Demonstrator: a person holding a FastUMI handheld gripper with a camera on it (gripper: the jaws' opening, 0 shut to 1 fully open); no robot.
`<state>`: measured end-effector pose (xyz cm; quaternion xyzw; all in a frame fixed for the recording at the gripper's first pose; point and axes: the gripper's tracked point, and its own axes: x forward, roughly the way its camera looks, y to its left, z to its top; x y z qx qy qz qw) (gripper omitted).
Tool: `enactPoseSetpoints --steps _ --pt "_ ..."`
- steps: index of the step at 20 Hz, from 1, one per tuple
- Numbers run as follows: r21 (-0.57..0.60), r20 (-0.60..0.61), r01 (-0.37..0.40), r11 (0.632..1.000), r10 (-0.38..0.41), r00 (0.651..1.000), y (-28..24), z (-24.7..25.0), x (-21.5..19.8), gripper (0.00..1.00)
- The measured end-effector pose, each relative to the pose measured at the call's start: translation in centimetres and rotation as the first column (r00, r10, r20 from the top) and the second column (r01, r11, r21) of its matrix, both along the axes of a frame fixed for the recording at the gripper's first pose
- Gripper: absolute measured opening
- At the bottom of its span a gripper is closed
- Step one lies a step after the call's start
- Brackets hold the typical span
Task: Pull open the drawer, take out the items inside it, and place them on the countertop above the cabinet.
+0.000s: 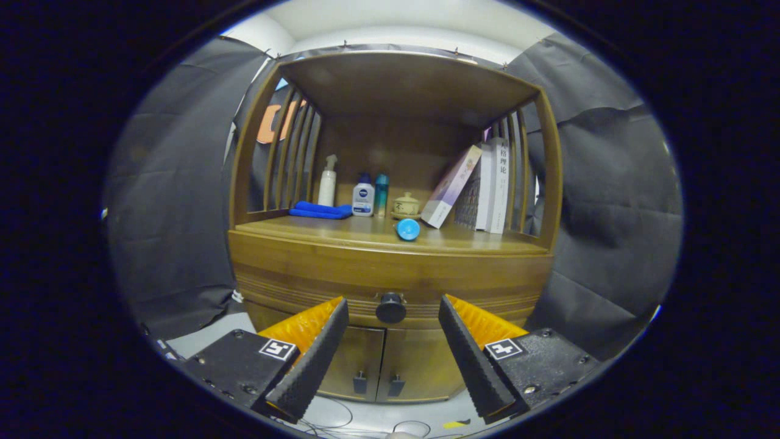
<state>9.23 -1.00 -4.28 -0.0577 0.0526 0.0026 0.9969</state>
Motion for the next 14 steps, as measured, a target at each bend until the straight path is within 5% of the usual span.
enactPoseSetpoints --steps 7,14 --pt "0.109 0.11 0.001 0.994 -0.014 0.994 -1.9 4.6 -6.8 0.98" --pt "0.16 0.121 0.006 0.987 -0.026 0.992 -3.5 3.8 -7.2 0.98"
